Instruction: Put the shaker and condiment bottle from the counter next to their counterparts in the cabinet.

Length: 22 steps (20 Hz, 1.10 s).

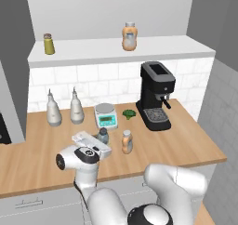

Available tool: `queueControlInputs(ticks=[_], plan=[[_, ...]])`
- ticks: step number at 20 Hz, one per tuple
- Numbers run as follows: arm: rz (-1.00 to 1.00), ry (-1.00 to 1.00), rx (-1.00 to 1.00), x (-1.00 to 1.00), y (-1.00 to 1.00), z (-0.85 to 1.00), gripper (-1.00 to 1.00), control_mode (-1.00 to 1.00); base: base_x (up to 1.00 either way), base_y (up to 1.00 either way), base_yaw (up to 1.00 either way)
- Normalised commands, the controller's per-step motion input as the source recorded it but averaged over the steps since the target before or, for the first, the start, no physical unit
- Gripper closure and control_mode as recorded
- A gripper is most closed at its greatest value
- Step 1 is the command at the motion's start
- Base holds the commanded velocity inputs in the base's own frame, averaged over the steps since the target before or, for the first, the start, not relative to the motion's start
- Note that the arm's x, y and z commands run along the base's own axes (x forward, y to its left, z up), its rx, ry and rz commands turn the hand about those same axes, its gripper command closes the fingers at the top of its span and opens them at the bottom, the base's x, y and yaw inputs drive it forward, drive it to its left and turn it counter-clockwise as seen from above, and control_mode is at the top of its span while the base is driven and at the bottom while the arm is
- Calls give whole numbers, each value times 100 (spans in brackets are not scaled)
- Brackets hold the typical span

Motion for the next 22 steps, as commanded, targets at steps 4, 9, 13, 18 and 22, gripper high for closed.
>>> queueControlInputs(ticks=[4, 9, 13, 18, 22], plan=[[34, 0, -4, 4, 13, 68, 100, -100, 0, 0, 0], [32, 0, 0, -8, 0, 54, 100, -100, 0, 0, 0], [25, 0, 0, -10, 0, 57, 100, -100, 0, 0, 0], [18, 0, 0, -8, 0, 73, 100, -100, 0, 0, 0], [17, 0, 0, -1, 0, 77, 100, -100, 0, 0, 0]])
